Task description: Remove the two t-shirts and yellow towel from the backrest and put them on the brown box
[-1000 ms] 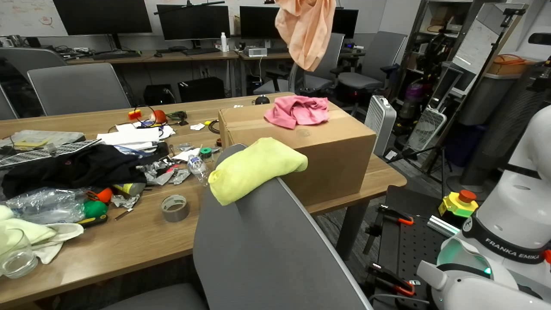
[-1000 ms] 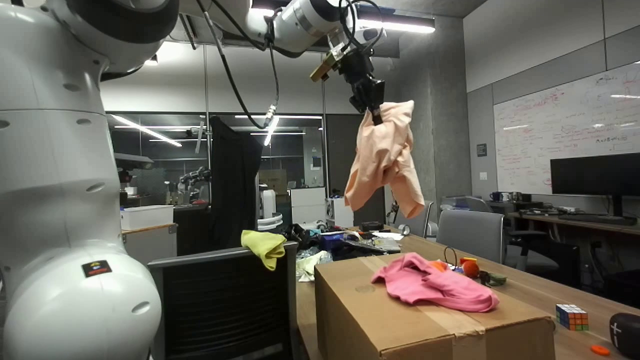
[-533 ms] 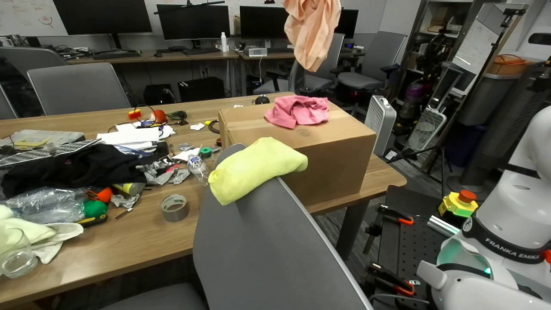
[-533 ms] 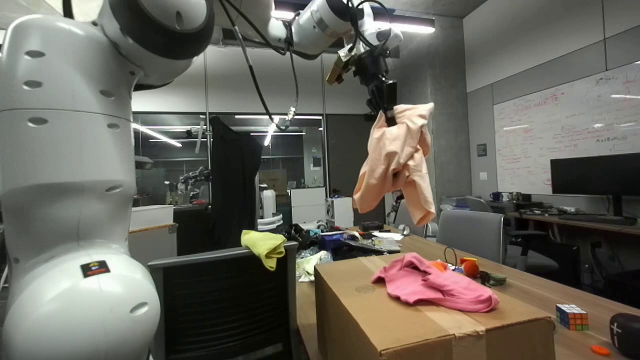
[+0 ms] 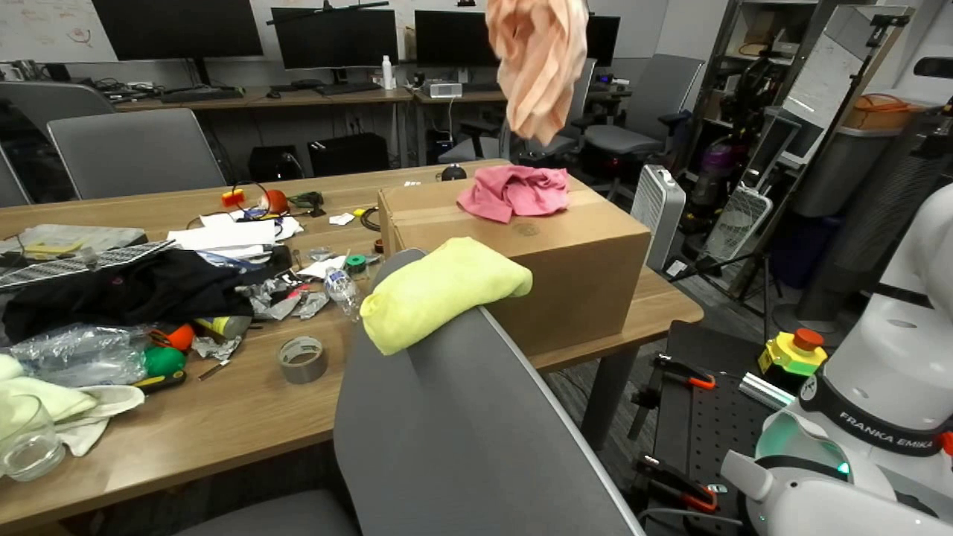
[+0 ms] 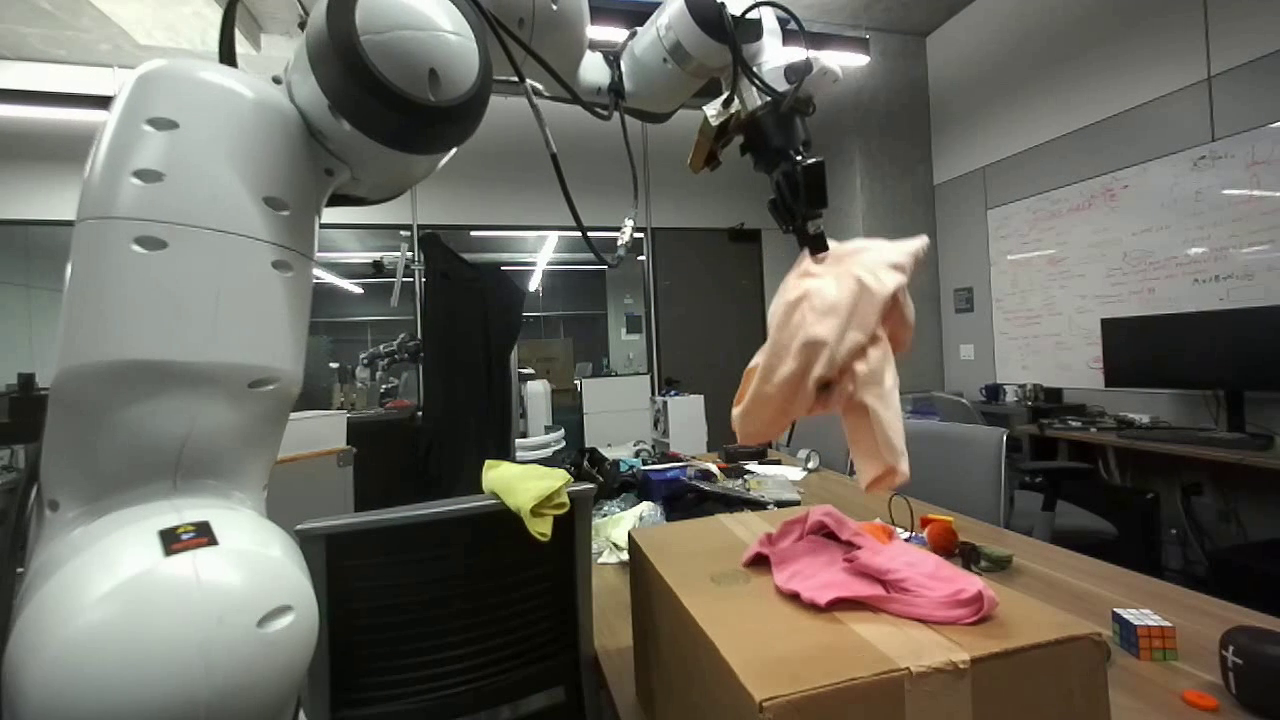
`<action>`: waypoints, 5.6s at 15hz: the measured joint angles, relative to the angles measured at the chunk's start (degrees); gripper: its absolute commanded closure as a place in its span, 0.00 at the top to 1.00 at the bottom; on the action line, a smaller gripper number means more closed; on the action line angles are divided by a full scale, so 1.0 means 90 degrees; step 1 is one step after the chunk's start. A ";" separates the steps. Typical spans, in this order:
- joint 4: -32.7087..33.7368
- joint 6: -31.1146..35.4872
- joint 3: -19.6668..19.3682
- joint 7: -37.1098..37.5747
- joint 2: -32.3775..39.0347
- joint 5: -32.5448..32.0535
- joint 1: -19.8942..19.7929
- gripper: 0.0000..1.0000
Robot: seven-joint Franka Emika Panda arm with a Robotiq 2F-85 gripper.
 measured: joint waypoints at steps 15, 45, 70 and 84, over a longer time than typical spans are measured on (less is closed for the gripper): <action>-0.0620 -0.0609 0.0669 -0.1480 -0.0435 0.0033 0.0486 1.00; -0.4823 0.1970 0.2101 -0.2135 -0.1027 0.1043 0.2224 1.00; -0.5469 0.3009 0.2336 -0.1474 -0.0566 -0.0002 0.2567 1.00; -0.5429 0.3037 0.2309 -0.1660 -0.0535 -0.0009 0.2565 0.22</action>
